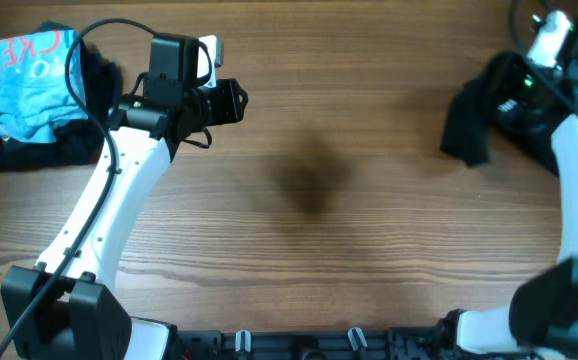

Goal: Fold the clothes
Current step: 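Grasp the black garment with the right gripper and drag it to center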

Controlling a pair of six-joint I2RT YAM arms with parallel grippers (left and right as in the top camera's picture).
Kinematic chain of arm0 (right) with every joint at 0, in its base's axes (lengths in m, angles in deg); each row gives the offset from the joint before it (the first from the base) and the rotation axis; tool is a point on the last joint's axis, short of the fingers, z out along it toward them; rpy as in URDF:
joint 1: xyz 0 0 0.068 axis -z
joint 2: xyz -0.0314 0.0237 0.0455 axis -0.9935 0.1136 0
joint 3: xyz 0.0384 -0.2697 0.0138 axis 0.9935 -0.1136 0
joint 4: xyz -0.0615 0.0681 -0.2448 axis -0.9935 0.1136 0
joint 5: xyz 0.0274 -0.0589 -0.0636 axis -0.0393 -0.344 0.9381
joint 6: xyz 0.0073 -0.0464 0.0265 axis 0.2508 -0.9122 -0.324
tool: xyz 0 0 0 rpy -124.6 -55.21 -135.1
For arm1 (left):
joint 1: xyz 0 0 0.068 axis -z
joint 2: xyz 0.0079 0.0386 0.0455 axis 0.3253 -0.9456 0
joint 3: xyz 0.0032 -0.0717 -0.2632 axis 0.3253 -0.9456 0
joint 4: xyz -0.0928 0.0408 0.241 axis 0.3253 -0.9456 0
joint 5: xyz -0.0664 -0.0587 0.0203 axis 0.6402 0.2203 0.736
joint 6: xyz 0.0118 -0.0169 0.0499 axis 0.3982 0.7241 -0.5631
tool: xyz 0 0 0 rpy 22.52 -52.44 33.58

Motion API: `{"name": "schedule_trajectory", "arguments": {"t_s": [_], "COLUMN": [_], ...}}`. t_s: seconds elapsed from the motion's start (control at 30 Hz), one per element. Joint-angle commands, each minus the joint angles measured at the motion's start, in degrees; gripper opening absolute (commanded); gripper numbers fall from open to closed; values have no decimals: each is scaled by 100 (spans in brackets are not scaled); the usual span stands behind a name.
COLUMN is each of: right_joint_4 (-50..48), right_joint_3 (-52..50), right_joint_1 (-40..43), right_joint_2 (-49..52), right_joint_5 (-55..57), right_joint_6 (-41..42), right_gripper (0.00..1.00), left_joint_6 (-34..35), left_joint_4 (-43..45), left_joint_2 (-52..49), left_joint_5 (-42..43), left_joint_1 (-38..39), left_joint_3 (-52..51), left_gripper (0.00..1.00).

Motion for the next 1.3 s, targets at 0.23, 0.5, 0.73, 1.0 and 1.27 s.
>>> {"name": "schedule_trajectory", "arguments": {"t_s": [0.23, 0.5, 0.73, 1.0, 1.27], "right_joint_4": [162, 109, 243, 459, 1137], "right_joint_3": [542, 540, 540, 540, 540], "right_joint_1": [-1528, -2168, -2719, -2979, -2192], "right_joint_2": [-640, -634, -634, -654, -695], "right_joint_5": [-219, -28, -33, -39, 306], "right_joint_6": [511, 883, 1134, 938, 839], "right_gripper": [4, 4, 4, 64, 72], "left_joint_6": [186, 184, 188, 184, 173], "left_joint_4": [44, 35, -7, -122, -175], "left_joint_2": [374, 734, 737, 737, 734], "left_joint_5": [203, 820, 960, 1021, 1106], "left_joint_1": [31, 37, 35, 35, 94], "left_joint_3": [111, 111, 111, 111, 111], "left_gripper": [19, 18, 16, 18, 19]}}
